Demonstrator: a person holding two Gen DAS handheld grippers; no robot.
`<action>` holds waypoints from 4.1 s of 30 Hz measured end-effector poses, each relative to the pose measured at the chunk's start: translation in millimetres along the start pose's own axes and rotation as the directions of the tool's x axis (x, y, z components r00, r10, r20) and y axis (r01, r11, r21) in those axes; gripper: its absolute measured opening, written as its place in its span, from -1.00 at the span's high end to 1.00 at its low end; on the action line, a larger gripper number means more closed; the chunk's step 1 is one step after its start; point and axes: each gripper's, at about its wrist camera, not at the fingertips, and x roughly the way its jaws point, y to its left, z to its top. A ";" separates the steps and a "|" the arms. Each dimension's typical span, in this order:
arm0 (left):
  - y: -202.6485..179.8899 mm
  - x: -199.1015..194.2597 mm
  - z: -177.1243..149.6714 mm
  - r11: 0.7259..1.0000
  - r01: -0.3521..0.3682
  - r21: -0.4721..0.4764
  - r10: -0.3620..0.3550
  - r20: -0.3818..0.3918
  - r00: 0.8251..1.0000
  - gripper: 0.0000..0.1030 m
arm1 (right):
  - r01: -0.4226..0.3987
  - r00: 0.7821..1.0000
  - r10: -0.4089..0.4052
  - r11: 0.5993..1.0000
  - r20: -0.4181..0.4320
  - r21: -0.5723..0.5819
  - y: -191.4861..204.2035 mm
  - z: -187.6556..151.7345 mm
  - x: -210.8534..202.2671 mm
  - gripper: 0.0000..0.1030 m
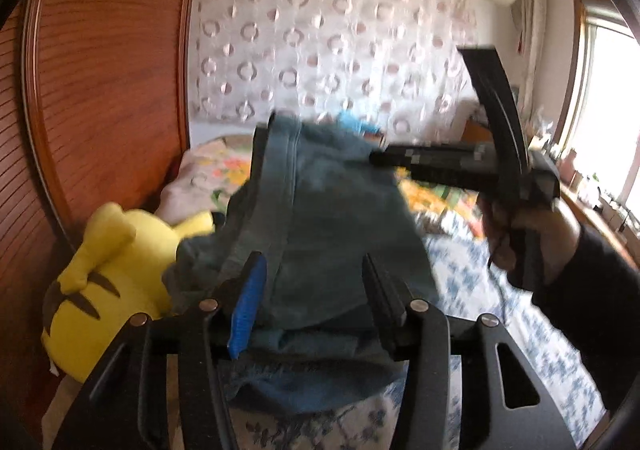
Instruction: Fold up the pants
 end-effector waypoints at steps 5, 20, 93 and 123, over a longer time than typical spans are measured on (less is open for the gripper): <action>5.9 0.9 -10.0 1.000 -0.020 -0.001 0.020 -0.031 0.999 0.01 | -0.003 0.999 0.007 0.996 -0.035 0.090 -6.6 6.4 22.8 0.42; 3.9 -36.8 -7.5 0.998 -0.051 0.021 0.051 0.005 0.999 0.01 | -0.036 0.999 0.033 0.992 0.028 0.121 37.9 -2.0 -51.8 0.42; -146.5 -232.2 -81.9 0.973 0.110 0.205 -0.147 0.176 0.973 -0.87 | 0.345 0.883 -0.438 0.849 0.168 0.400 215.0 -196.1 -386.7 -0.42; -160.6 -222.7 -104.9 0.977 0.084 0.196 -0.113 0.144 0.983 -0.87 | 0.433 0.837 -0.533 0.784 0.123 0.446 227.7 -210.6 -384.4 -0.58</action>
